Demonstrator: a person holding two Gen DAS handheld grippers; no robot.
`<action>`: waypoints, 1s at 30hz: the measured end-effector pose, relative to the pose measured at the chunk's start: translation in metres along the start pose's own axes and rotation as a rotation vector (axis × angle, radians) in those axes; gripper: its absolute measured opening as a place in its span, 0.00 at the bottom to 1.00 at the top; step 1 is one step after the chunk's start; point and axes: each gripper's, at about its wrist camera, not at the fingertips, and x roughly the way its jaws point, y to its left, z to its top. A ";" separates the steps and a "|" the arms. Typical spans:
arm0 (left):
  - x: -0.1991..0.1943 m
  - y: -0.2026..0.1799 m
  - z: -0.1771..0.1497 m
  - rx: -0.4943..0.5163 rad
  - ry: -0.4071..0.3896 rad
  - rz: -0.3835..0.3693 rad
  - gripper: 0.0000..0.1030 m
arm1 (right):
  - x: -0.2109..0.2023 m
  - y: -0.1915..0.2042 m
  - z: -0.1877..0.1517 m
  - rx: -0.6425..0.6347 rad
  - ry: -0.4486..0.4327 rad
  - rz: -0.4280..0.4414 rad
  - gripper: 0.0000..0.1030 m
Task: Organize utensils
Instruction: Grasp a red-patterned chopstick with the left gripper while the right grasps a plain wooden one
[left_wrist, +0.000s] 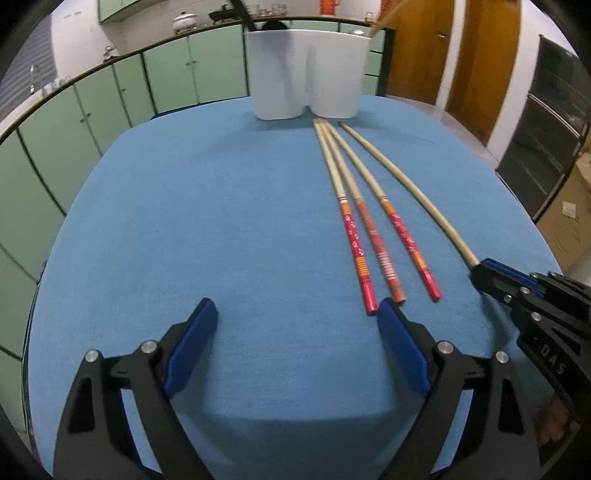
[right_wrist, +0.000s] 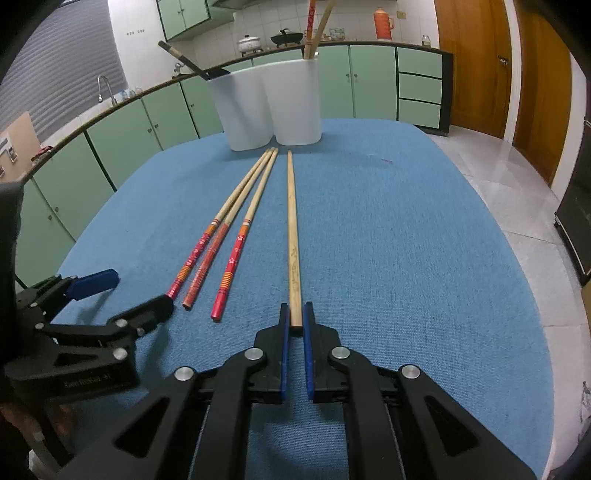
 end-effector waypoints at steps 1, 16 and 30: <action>0.000 0.002 0.000 -0.009 0.001 0.005 0.84 | 0.000 0.000 0.000 0.000 0.000 0.000 0.07; 0.001 -0.015 0.004 0.008 -0.032 -0.054 0.40 | 0.000 -0.001 -0.001 0.017 -0.004 0.010 0.07; -0.038 -0.002 0.025 0.012 -0.142 -0.067 0.05 | -0.029 -0.010 0.023 0.003 -0.045 0.037 0.07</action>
